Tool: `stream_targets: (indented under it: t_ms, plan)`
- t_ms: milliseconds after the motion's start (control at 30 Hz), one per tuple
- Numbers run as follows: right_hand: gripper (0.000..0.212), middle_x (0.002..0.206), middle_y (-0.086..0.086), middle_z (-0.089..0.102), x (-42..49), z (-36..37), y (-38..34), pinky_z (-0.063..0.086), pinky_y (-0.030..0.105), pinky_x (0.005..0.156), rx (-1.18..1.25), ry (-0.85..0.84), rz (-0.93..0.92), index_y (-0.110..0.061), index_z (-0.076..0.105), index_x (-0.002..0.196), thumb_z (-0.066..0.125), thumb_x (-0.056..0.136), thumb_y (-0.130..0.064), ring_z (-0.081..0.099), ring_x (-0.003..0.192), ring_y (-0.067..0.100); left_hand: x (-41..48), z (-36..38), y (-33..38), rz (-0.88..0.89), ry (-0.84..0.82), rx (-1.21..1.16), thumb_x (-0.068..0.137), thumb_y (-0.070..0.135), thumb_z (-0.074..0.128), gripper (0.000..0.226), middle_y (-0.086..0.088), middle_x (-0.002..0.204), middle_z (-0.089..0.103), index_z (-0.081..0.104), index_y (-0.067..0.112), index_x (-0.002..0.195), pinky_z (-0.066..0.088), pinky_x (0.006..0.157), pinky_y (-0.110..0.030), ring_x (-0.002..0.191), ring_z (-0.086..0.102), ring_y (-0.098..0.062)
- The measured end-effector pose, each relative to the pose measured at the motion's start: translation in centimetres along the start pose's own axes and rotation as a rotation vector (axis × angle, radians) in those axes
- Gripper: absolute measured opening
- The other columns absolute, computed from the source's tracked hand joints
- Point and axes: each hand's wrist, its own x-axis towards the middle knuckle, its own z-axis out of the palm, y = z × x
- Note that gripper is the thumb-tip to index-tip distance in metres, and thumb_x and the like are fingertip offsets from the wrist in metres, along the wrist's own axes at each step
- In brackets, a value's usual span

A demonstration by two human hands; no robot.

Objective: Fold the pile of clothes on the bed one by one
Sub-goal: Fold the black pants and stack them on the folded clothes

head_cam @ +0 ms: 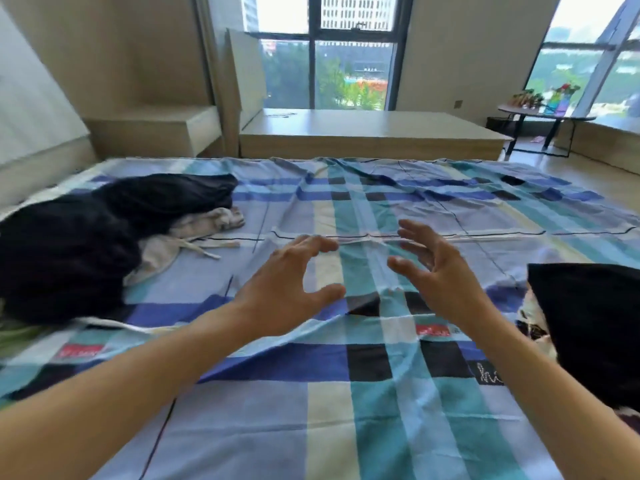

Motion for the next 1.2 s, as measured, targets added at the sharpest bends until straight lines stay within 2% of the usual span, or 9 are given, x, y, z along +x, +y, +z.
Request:
stream_targets:
  t_ms: [100,233,400,533,633,800,933,1067,1200]
  plan:
    - [0.058,0.137,-0.010,0.058,0.2,5.3,-0.4,0.044,0.027,0.106,0.060,-0.072,-0.008,-0.032,0.049,0.140,0.074,0.088,-0.025,0.056,0.125,0.001,-2.9,-2.3,-3.8,-0.090,0.031,0.019,0.087,0.040,0.075,0.052,0.010,0.134,0.056,0.056,0.027,0.134,0.043,0.104,-0.028,0.124,0.052,-0.006]
    - [0.063,0.140,-0.013,0.056,-0.2,10.8,-0.4,0.047,0.026,0.103,0.041,-0.187,-0.037,-0.030,0.049,0.142,0.076,0.086,-0.023,0.055,0.125,-0.002,-6.8,-3.2,-8.8,-0.238,0.062,0.002,0.083,0.049,0.070,0.053,0.012,0.128,0.059,0.058,0.028,0.131,0.046,0.101,-0.029,0.117,0.054,-0.004]
    - [0.064,0.139,-0.014,0.057,-1.0,13.7,0.7,0.045,0.006,0.088,-0.016,-0.224,-0.062,-0.031,0.047,0.144,0.075,0.087,-0.024,0.052,0.126,-0.007,-8.5,-3.5,-11.7,-0.253,0.018,0.057,0.088,0.040,0.071,0.050,0.012,0.131,0.054,0.055,0.026,0.133,0.043,0.103,-0.030,0.123,0.050,-0.007]
    - [0.068,0.139,-0.016,0.057,-1.4,14.4,1.5,0.049,0.009,0.074,0.008,-0.227,-0.055,-0.033,0.046,0.145,0.071,0.082,-0.041,0.053,0.125,-0.008,-8.1,-4.9,-13.9,-0.236,-0.034,0.153,0.087,0.046,0.071,0.051,0.009,0.131,0.051,0.055,0.027,0.131,0.041,0.105,-0.034,0.125,0.046,-0.012]
    - [0.070,0.139,-0.021,0.056,-1.2,14.6,1.7,0.051,0.011,0.081,0.053,-0.226,-0.061,-0.037,0.046,0.143,0.067,0.081,-0.060,0.054,0.124,-0.008,-7.4,-6.7,-16.6,-0.315,-0.033,0.188,0.089,0.041,0.071,0.050,0.003,0.139,0.047,0.056,0.022,0.133,0.031,0.110,-0.027,0.133,0.040,-0.015]
    - [0.066,0.138,-0.022,0.057,-1.5,14.7,2.3,0.044,0.009,0.096,0.087,-0.223,-0.061,-0.041,0.050,0.137,0.071,0.075,-0.047,0.058,0.123,-0.003,-5.6,-9.5,-22.3,-0.499,0.224,0.370,0.084,0.041,0.073,0.059,-0.011,0.152,0.033,0.056,0.018,0.136,0.027,0.117,-0.040,0.143,0.022,-0.030]
    - [0.083,0.134,-0.021,0.060,-1.6,14.5,2.7,0.046,0.019,0.099,0.078,-0.245,-0.047,-0.042,0.045,0.142,0.069,0.069,-0.074,0.059,0.120,-0.004,-5.8,-11.2,-26.5,-0.701,0.483,0.593,0.083,0.036,0.072,0.056,-0.021,0.162,0.014,0.055,0.027,0.135,0.022,0.118,-0.054,0.150,0.006,-0.044]
    - [0.067,0.134,-0.018,0.059,-1.9,14.5,2.3,0.047,0.017,0.099,0.097,-0.254,-0.068,-0.052,0.048,0.136,0.075,0.075,-0.043,0.063,0.117,0.000,-6.5,-11.8,-29.9,-0.968,0.468,0.501,0.087,0.033,0.069,0.049,-0.018,0.166,-0.006,0.056,0.035,0.135,0.021,0.116,-0.066,0.151,-0.010,-0.045]
    - [0.069,0.132,-0.020,0.059,-2.2,14.4,2.0,0.047,0.012,0.095,0.069,-0.262,-0.084,-0.058,0.048,0.132,0.075,0.073,-0.036,0.064,0.112,-0.003,-7.8,-11.2,-31.4,-1.092,0.340,0.417,0.085,0.029,0.074,0.066,-0.013,0.165,-0.009,0.044,0.032,0.145,0.044,0.103,-0.055,0.143,0.023,-0.047]
